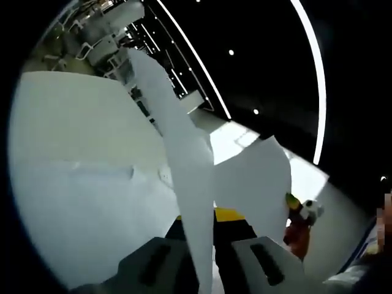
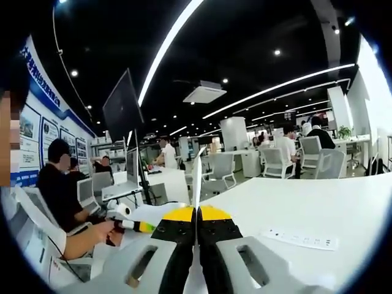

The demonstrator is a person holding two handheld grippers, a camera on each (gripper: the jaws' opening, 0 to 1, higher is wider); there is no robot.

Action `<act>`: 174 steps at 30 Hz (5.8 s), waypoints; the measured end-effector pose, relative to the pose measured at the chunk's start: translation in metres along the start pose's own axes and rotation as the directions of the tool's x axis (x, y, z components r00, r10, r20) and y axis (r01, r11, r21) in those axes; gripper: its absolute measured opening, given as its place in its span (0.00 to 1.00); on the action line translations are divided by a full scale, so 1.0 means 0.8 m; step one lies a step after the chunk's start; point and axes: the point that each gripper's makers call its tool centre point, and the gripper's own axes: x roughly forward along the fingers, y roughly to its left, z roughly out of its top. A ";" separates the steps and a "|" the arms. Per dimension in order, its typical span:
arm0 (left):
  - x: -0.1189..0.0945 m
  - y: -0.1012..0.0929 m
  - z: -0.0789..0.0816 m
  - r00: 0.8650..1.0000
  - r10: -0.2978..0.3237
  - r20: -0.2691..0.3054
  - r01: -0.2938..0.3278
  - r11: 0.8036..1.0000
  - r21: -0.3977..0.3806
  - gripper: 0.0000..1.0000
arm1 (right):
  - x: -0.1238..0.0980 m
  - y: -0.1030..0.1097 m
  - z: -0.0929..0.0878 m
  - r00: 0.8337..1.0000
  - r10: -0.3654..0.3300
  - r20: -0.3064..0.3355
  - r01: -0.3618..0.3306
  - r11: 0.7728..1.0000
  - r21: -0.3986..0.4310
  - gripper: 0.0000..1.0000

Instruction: Organize the stack of printing papers by aligning and flattening the scattered papers on the table

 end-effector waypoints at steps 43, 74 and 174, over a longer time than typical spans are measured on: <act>0.001 0.011 0.001 1.000 0.013 0.014 -0.012 0.999 -0.043 0.06 | 0.003 0.018 0.008 0.999 0.031 0.011 -0.031 0.999 -0.037 0.00; 0.006 0.006 -0.006 1.000 -0.001 0.020 0.002 0.997 -0.073 0.06 | 0.012 0.035 0.003 0.998 0.068 -0.003 -0.068 0.997 -0.044 0.00; 0.000 0.008 0.038 0.965 -0.046 0.258 0.131 0.938 -0.321 0.07 | 0.075 -0.013 -0.041 0.994 0.104 0.024 -0.106 0.957 0.269 0.00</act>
